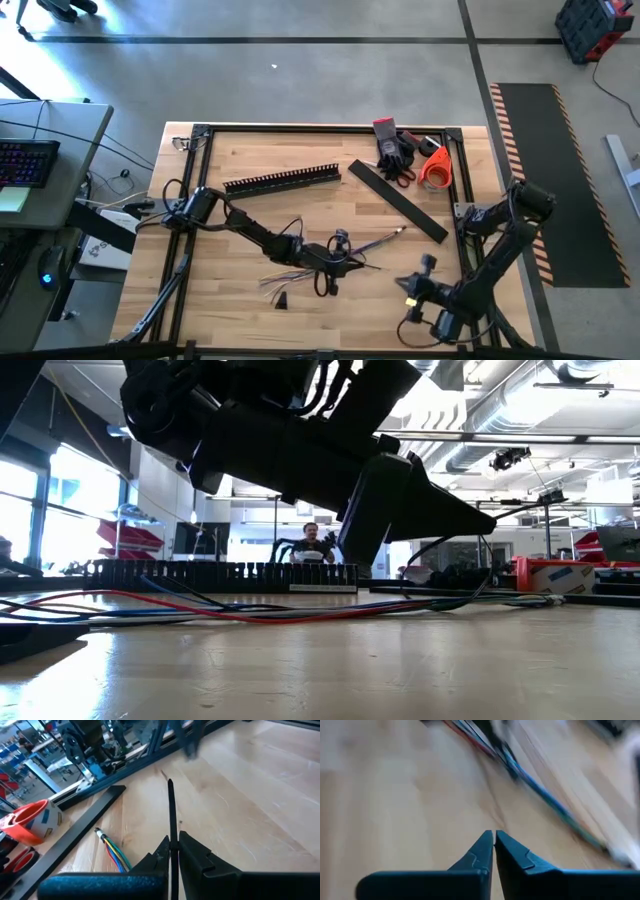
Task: Ziptie cables
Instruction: Wrap the colored cables together using a zip tie
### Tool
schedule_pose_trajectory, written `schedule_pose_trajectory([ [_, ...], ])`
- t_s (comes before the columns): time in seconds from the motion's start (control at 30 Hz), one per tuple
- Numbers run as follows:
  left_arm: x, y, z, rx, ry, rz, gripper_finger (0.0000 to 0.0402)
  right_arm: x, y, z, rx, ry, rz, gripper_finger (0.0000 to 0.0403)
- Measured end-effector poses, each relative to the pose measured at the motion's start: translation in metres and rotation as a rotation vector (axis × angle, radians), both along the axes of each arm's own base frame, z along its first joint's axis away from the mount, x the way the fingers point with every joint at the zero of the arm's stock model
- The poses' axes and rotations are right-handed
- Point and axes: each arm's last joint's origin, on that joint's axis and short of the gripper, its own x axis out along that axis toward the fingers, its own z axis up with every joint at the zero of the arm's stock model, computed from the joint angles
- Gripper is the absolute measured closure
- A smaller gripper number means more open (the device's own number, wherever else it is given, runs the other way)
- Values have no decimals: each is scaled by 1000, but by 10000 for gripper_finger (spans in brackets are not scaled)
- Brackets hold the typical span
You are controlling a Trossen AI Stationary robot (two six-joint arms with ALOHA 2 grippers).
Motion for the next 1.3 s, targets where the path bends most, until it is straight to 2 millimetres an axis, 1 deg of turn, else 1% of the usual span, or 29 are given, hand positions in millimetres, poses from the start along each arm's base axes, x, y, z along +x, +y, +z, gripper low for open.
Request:
schedule_pose_trajectory([
  [0.1, 5, -1, 3, -8, 29, -17, 401, 16, 9, 5, -75, -46, 157, 371],
  [0.2, 9, -3, 6, -6, 62, -22, 401, 34, 9, 9, -187, -47, 279, 324],
  [0.3, 12, -4, 8, 1, 86, -22, 401, 49, -3, 8, -298, 9, 315, 275],
  [0.37, 13, -4, 9, 3, 94, -23, 402, 55, -14, 6, -336, 78, 320, 252],
  [0.43, 13, -4, 9, 3, 96, -22, 402, 61, -24, 3, -341, 133, 307, 238],
  [0.5, 13, -4, 9, 3, 96, -21, 402, 66, -30, 0, -335, 179, 322, 235],
  [0.6, 13, -4, 9, 4, 96, -20, 401, 72, -34, -6, -343, 220, 339, 244],
  [0.7, 13, -4, 9, 2, 96, -19, 401, 75, -37, -9, -363, 236, 334, 271],
  [0.97, 13, -4, 9, -7, 94, -15, 401, 74, -35, -9, -378, 218, 330, 387],
  [1.0, 13, -4, 9, -10, 95, -16, 401, 73, -34, -9, -379, 217, 333, 394],
  [1.13, 11, -3, 8, 7, 115, 21, 401, 66, -28, -9, -355, 194, 306, 400],
  [1.23, 10, -1, 5, 31, 147, 55, 401, 53, -21, -6, -311, 200, 252, 401],
  [1.3, 10, 1, 3, 36, 163, 62, 401, 41, -15, -3, -275, 209, 209, 402],
])
